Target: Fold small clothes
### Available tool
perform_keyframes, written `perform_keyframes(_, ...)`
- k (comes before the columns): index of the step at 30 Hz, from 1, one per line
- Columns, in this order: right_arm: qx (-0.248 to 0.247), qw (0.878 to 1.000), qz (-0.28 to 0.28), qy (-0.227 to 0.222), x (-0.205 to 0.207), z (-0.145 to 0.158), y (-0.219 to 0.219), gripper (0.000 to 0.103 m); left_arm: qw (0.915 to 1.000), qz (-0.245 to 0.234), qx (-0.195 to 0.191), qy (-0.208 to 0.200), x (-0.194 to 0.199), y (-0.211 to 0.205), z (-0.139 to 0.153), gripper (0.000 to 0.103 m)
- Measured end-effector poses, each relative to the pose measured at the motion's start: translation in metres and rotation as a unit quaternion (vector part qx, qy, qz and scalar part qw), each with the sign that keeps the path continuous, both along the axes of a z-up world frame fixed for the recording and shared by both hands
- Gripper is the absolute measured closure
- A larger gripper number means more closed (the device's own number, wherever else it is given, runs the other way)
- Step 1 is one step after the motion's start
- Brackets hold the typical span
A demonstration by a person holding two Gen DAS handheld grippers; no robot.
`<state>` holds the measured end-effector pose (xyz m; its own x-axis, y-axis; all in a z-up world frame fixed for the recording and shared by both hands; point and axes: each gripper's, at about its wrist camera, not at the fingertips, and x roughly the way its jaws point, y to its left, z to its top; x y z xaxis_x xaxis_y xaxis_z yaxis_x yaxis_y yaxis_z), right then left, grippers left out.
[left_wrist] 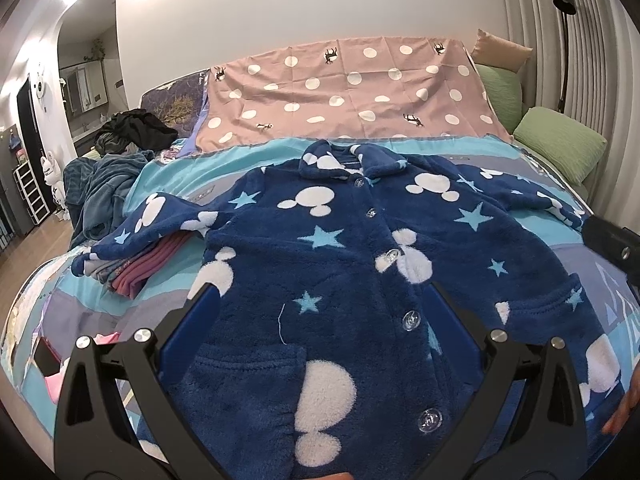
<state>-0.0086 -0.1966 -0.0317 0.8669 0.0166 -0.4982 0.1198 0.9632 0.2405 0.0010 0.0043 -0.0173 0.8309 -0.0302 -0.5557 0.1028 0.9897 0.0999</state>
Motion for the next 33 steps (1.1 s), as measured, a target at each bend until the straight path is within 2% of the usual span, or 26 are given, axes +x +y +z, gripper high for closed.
perform_keyframes(5, -0.066, 0.998, 0.003, -0.001, -0.001, 0.002, 0.014, 0.001, 1.0000, 0.001, -0.001, 0.000, -0.002, 0.001, 0.000, 0.002)
perform_keyframes(8, -0.094, 0.995, 0.010, 0.019, 0.005, 0.001, 0.017, 0.001, 1.0000, 0.000, -0.002, 0.001, -0.002, 0.002, 0.000, 0.002)
perform_keyframes(10, -0.084, 0.996, 0.017, 0.033, 0.009, -0.002, 0.015, 0.001, 1.0000, -0.003, -0.005, 0.002, -0.002, 0.003, 0.001, 0.002)
perform_keyframes(14, -0.033, 0.996, 0.026, 0.077, 0.018, -0.012, 0.004, 0.001, 0.9998, -0.007, -0.015, 0.009, 0.000, 0.006, -0.002, 0.002)
perform_keyframes(16, -0.017, 0.996, 0.032, 0.084, 0.019, -0.016, 0.003, 0.001, 0.9996, -0.010, -0.021, 0.014, 0.001, 0.008, -0.003, 0.002)
perform_keyframes(25, -0.020, 0.998, 0.029, 0.051, 0.011, -0.011, 0.012, 0.001, 0.9993, -0.011, -0.031, 0.020, 0.004, 0.016, -0.008, 0.002)
perform_keyframes(33, -0.025, 0.998, 0.034, 0.056, 0.021, -0.010, 0.020, 0.001, 0.9989, -0.014, -0.039, 0.022, 0.008, 0.027, -0.008, 0.002)
